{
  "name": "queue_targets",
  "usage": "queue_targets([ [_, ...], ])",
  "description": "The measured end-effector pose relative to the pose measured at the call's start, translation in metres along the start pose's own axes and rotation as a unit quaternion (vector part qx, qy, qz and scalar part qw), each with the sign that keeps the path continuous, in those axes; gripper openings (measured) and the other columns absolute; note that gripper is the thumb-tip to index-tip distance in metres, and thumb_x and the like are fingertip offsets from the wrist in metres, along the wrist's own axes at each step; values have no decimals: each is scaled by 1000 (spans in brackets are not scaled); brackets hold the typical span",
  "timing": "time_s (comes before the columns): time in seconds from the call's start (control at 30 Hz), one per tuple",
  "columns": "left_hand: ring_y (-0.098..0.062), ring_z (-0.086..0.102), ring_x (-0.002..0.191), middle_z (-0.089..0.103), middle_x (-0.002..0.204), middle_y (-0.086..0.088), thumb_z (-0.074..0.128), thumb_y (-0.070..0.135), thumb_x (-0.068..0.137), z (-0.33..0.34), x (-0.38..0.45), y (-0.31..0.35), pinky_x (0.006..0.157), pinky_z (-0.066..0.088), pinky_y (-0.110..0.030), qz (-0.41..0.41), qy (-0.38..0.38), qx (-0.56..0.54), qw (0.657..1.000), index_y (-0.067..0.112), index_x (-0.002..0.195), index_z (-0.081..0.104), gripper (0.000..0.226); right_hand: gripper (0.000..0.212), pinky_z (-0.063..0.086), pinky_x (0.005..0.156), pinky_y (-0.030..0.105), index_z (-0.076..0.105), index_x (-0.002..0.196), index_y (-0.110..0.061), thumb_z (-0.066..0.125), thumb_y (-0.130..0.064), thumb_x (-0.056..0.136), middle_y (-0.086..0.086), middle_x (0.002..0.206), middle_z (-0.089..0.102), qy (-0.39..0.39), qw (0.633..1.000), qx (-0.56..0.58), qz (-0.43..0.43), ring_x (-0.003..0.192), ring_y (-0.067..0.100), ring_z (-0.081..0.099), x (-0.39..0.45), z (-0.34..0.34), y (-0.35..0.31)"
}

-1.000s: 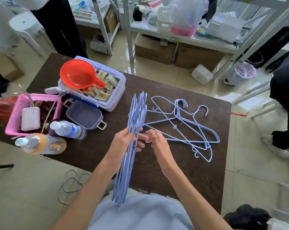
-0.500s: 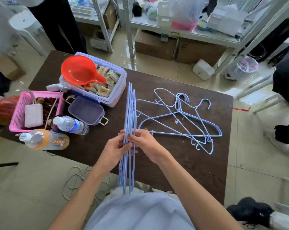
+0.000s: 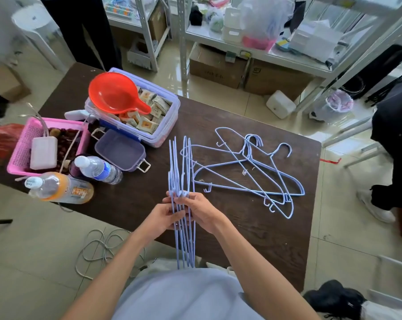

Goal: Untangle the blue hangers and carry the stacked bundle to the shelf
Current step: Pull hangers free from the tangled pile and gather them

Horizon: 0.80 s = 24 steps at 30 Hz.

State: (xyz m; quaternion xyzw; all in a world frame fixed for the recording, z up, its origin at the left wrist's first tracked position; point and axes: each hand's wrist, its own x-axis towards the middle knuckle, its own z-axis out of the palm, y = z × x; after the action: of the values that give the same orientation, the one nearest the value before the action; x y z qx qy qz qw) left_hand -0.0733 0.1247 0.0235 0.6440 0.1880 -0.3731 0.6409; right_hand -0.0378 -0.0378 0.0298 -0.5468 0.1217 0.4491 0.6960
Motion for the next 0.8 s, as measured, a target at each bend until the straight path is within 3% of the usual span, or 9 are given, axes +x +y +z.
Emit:
queue_targets([
  [0.07,-31,76,100,79,104,-15,66,22,93,5,0,-5,96,57,-54,-9,3,-4,1000,4,115,70,29,32,45,109,66,78,121,-20,72,-37,95,8,124,76,-5,999,-44,13,125,41,64,2,1,0],
  [0.17,-33,75,102,77,107,-19,57,14,102,11,5,-8,94,58,-55,-1,-8,10,1000,7,122,64,22,30,52,100,50,81,114,-23,76,-41,91,3,112,79,0,993,-107,39,111,26,71,5,2,-1],
  [0.23,-30,75,102,77,107,-17,53,13,104,14,5,-4,93,59,-53,1,-17,14,1000,14,119,64,19,33,54,93,48,82,111,-20,78,-46,89,4,106,79,14,993,-115,36,103,21,72,7,1,-1],
  [0.33,-28,75,102,78,108,-14,55,17,102,14,7,1,92,59,-51,4,-41,25,999,13,120,63,20,38,55,99,54,81,107,-18,78,-50,88,8,108,78,44,993,-110,23,109,27,72,5,2,-4],
  [0.47,-30,75,103,76,110,-16,56,18,102,13,10,5,88,62,-49,20,-59,23,998,6,118,66,23,33,60,89,38,78,118,-18,73,-42,96,0,119,78,26,997,-76,1,115,19,72,-1,-1,-16],
  [0.57,-28,75,103,77,109,-15,53,20,105,17,10,7,87,62,-42,20,-68,29,997,4,120,66,25,33,56,103,52,77,119,-19,75,-40,95,2,119,78,43,997,-64,10,116,23,72,-3,-7,-15],
  [0.63,-24,76,102,78,106,-11,53,23,105,23,11,4,90,61,-43,11,-74,48,996,9,118,67,24,32,55,103,59,78,113,-15,77,-39,92,8,114,79,73,995,-61,8,111,28,74,-7,-11,-9],
  [0.8,-12,77,93,80,95,6,54,26,104,39,15,4,83,61,-34,-9,-62,68,996,24,110,68,15,37,58,100,56,77,118,-16,71,-46,96,4,116,78,76,995,-64,7,111,23,74,-16,-20,4],
])
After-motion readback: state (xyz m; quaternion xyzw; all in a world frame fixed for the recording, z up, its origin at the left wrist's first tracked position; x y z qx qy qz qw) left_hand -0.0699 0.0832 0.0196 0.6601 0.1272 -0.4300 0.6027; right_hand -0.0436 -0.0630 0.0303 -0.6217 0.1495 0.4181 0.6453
